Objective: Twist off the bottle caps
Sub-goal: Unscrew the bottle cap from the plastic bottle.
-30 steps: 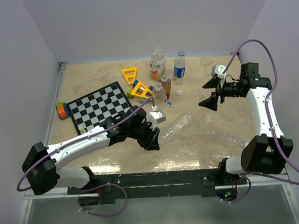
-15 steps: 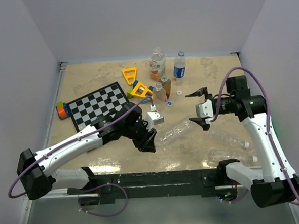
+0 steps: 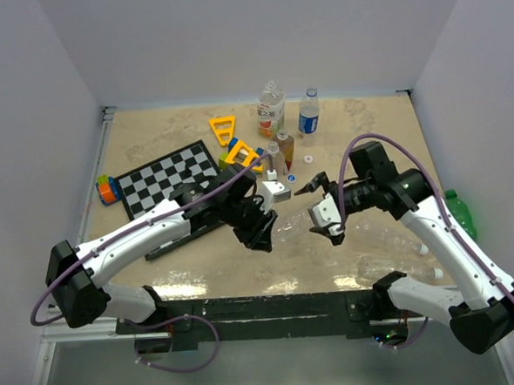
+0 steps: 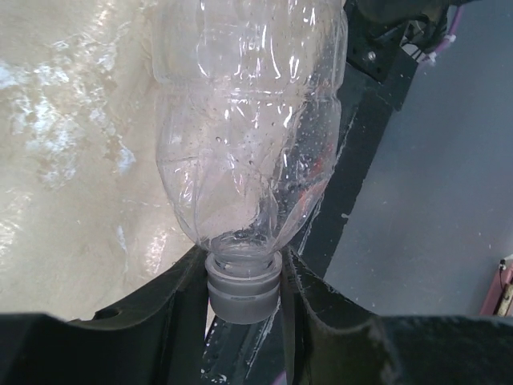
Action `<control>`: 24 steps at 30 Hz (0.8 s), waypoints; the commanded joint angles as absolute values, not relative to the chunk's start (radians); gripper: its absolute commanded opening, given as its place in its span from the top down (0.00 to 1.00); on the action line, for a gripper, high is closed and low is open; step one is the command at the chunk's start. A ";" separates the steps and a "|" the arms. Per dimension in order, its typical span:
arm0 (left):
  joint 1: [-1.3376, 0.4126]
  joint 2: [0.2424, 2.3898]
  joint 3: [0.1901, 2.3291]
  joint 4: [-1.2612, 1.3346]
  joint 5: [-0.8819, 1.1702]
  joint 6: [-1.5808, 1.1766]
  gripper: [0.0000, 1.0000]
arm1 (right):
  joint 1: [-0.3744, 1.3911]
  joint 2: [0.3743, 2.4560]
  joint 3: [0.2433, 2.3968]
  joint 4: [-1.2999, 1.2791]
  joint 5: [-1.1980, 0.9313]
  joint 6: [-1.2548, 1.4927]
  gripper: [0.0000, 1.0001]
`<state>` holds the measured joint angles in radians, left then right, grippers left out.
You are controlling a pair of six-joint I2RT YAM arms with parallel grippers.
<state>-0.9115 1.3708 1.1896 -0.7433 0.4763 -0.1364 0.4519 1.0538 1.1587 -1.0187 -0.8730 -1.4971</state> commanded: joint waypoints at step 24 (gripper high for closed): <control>-0.893 1.440 1.371 -0.848 0.462 -0.103 1.00 | 0.683 0.985 0.971 -0.698 -0.416 -1.258 0.21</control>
<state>-0.8970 1.4357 1.3140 -0.7982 0.4534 -0.1394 0.6788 1.0191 0.9733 -0.7082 -0.4980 -1.2194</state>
